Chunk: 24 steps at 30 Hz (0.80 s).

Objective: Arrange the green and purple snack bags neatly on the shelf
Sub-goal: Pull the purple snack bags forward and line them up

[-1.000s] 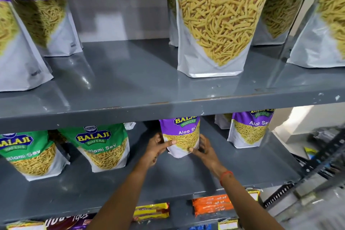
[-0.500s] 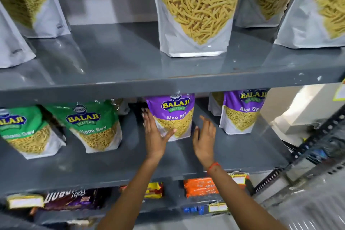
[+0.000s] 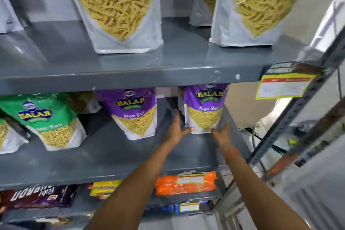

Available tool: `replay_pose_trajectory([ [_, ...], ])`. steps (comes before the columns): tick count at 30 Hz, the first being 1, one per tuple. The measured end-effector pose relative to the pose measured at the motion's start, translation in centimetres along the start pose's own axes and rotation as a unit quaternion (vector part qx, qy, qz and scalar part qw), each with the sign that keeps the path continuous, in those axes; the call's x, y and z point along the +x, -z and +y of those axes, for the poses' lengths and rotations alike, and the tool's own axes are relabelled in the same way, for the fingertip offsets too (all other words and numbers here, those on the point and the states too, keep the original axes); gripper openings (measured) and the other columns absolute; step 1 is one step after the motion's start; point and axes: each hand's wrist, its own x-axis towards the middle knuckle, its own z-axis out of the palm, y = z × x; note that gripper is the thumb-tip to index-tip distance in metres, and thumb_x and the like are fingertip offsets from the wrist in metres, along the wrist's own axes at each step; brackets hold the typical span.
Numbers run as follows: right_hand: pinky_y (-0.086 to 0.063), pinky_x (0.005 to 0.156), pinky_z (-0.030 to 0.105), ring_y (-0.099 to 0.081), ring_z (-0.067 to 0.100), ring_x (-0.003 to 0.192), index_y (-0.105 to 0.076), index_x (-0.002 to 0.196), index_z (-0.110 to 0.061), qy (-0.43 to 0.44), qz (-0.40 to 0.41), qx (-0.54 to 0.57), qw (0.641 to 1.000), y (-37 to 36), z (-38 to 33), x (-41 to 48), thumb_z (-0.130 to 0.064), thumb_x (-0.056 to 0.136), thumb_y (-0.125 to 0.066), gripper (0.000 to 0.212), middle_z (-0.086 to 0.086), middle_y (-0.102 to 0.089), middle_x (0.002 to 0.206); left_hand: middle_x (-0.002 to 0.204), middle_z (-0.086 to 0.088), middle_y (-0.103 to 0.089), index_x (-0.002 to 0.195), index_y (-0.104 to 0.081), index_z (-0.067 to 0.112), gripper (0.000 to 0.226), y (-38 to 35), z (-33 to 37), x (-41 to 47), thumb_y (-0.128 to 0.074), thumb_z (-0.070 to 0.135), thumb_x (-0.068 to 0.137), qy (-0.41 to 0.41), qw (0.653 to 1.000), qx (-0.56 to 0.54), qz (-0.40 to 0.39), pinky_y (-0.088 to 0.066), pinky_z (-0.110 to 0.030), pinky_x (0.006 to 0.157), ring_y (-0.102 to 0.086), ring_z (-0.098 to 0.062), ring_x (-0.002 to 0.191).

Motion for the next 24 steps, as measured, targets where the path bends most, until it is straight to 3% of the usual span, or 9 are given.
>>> replay_pose_trajectory([
  [2, -0.026, 0.115, 0.051, -0.027, 0.035, 0.139, -0.016, 0.141, 0.004, 0.002, -0.066, 0.053, 0.996, 1.0, -0.1, 1.8, 0.004, 0.082, -0.062, 0.074, 0.023, -0.023, 0.152, 0.148, -0.016, -0.033, 0.14, -0.024, -0.004, 0.084, -0.4, -0.2, 1.8, -0.074, 0.005, 0.074, 0.035, 0.995, -0.061, -0.064, -0.022, -0.027, 0.116, -0.036, -0.025, 0.134],
  [3, -0.032, 0.111, 0.054, -0.035, 0.036, 0.135, -0.023, 0.138, 0.002, 0.014, -0.09, 0.067, 0.994, 1.3, -0.3, 2.5, 0.006, 0.08, -0.064, 0.072, 0.023, -0.033, 0.147, 0.142, -0.019, -0.042, 0.135, -0.031, -0.006, 0.073, -0.7, -0.3, 2.3, -0.071, -0.003, 0.074, 0.048, 0.989, -0.108, -0.087, -0.03, -0.042, 0.115, -0.044, -0.027, 0.127],
  [5, -0.038, 0.107, 0.054, -0.046, 0.034, 0.126, -0.032, 0.133, -0.001, 0.013, -0.129, 0.063, 0.99, 1.3, -0.5, 3.2, 0.005, 0.078, -0.066, 0.065, 0.021, -0.046, 0.138, 0.134, -0.028, -0.05, 0.127, -0.039, -0.01, 0.056, -1.0, -0.3, 2.7, -0.063, -0.014, 0.076, 0.062, 0.98, -0.164, -0.098, -0.036, -0.052, 0.11, -0.049, -0.025, 0.115],
  [9, -0.043, 0.103, 0.043, -0.05, 0.025, 0.119, -0.035, 0.13, -0.01, 0.006, -0.149, 0.062, 0.987, 1.7, 0.3, 2.8, -0.007, 0.078, -0.068, 0.061, 0.011, -0.052, 0.131, 0.13, -0.033, -0.052, 0.12, -0.045, -0.014, 0.049, -1.1, -0.5, 1.7, -0.064, -0.015, 0.075, 0.078, 0.978, -0.178, -0.071, -0.042, -0.044, 0.104, -0.052, -0.024, 0.108],
  [12, -0.046, 0.096, 0.036, -0.054, 0.023, 0.115, -0.043, 0.122, -0.009, 0.026, -0.165, 0.06, 0.984, 2.6, 1.4, 1.6, -0.003, 0.077, -0.064, 0.05, 0.012, -0.057, 0.126, 0.126, -0.03, -0.057, 0.116, -0.048, -0.011, 0.045, -1.3, -0.8, -0.5, -0.067, -0.009, 0.075, 0.082, 0.98, -0.174, -0.054, -0.045, -0.041, 0.098, -0.056, -0.024, 0.105],
  [15, -0.05, 0.077, 0.013, -0.059, 0.012, 0.101, -0.048, 0.109, -0.01, 0.039, -0.166, 0.094, 0.981, 3.7, 2.4, -0.6, 0.001, 0.075, -0.06, 0.038, 0.01, -0.06, 0.116, 0.123, -0.023, -0.062, 0.117, -0.051, -0.004, 0.046, -1.6, -1.0, -3.7, -0.07, -0.002, 0.076, 0.083, 0.979, -0.177, -0.056, -0.048, -0.044, 0.099, -0.061, -0.03, 0.107],
  [18, -0.048, 0.063, 0.004, -0.058, 0.013, 0.095, -0.05, 0.105, -0.015, 0.029, -0.136, 0.108, 0.984, 4.7, 3.4, -3.0, -0.003, 0.072, -0.062, 0.037, 0.002, -0.063, 0.103, 0.115, -0.013, -0.068, 0.113, -0.056, 0.005, 0.042, -2.5, -1.5, -6.7, -0.074, 0.009, 0.075, 0.061, 0.986, -0.146, -0.046, -0.053, -0.036, 0.09, -0.065, -0.026, 0.104],
  [21, -0.048, 0.069, 0.013, -0.057, 0.017, 0.104, -0.051, 0.111, -0.015, 0.021, -0.129, 0.098, 0.986, 5.5, 3.9, -4.7, -0.008, 0.078, -0.063, 0.036, 0.002, -0.063, 0.109, 0.107, 0.0, -0.07, 0.109, -0.059, 0.016, 0.037, -3.3, -1.7, -8.6, -0.074, 0.018, 0.075, 0.048, 0.99, -0.131, -0.024, -0.053, -0.019, 0.079, -0.066, -0.012, 0.095],
  [24, -0.046, 0.079, 0.022, -0.055, 0.02, 0.112, -0.048, 0.122, -0.015, 0.014, -0.118, 0.101, 0.988, 5.9, 4.2, -5.9, -0.008, 0.082, -0.062, 0.043, 0.007, -0.06, 0.122, 0.107, 0.001, -0.069, 0.111, -0.06, 0.016, 0.038, -3.6, -1.9, -9.3, -0.073, 0.02, 0.076, 0.049, 0.989, -0.134, -0.028, -0.052, -0.02, 0.08, -0.065, -0.01, 0.095],
])
